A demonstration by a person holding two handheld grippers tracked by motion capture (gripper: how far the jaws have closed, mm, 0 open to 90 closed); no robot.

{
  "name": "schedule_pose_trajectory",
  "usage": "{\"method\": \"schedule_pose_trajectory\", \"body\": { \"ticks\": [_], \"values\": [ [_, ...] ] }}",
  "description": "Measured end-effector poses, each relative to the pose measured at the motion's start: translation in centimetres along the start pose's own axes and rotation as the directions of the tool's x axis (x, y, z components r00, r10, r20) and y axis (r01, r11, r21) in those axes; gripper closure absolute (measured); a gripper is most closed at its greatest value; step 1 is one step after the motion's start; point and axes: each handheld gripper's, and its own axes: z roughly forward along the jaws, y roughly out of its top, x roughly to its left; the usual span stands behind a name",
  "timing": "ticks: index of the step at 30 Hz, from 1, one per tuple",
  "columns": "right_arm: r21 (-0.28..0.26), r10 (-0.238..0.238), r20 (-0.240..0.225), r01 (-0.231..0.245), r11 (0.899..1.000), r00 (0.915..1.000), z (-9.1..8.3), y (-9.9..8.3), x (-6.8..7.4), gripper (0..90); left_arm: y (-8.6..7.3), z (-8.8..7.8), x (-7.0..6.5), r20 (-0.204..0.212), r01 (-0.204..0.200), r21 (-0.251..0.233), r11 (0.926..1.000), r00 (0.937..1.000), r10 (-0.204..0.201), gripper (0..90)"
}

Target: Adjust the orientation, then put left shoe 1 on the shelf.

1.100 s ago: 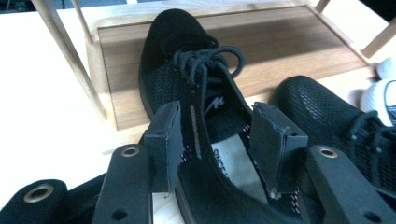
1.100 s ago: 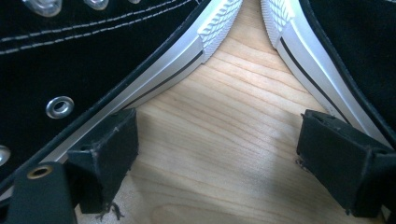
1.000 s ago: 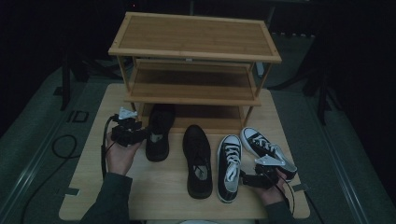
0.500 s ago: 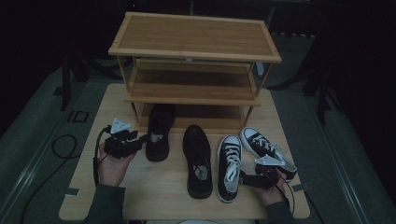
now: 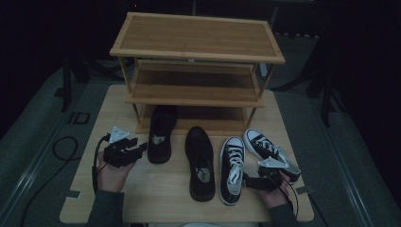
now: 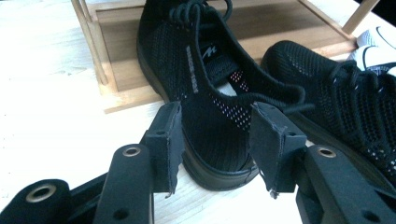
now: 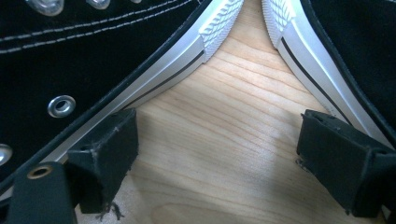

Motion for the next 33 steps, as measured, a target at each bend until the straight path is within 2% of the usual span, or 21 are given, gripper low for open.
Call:
{"method": "schedule_pose_trajectory", "body": {
  "ticks": [7,17,23,33],
  "values": [
    [0.0,0.0,0.0,0.0,1.0,1.0,0.0,0.0,0.0,12.7,-0.5,0.6,-0.4,0.017,-0.018,0.038,0.9991,0.9997,0.018,54.1],
    [0.0,-0.001,0.0,0.001,1.0,1.0,0.0,0.0,0.0,12.7,-1.5,0.9,-0.4,0.016,-0.033,0.043,0.9985,0.9994,0.032,52.2],
    [0.0,-0.001,-0.001,0.001,1.0,1.0,0.0,0.0,0.0,12.7,-2.2,1.4,0.0,0.026,-0.023,0.058,0.998,0.9994,0.021,52.2],
    [-0.001,-0.001,-0.002,0.001,1.0,1.0,0.0,0.0,0.0,12.7,-2.7,1.6,-0.5,0.051,-0.051,0.063,0.9967,0.9975,0.048,51.4]
  ]
}}
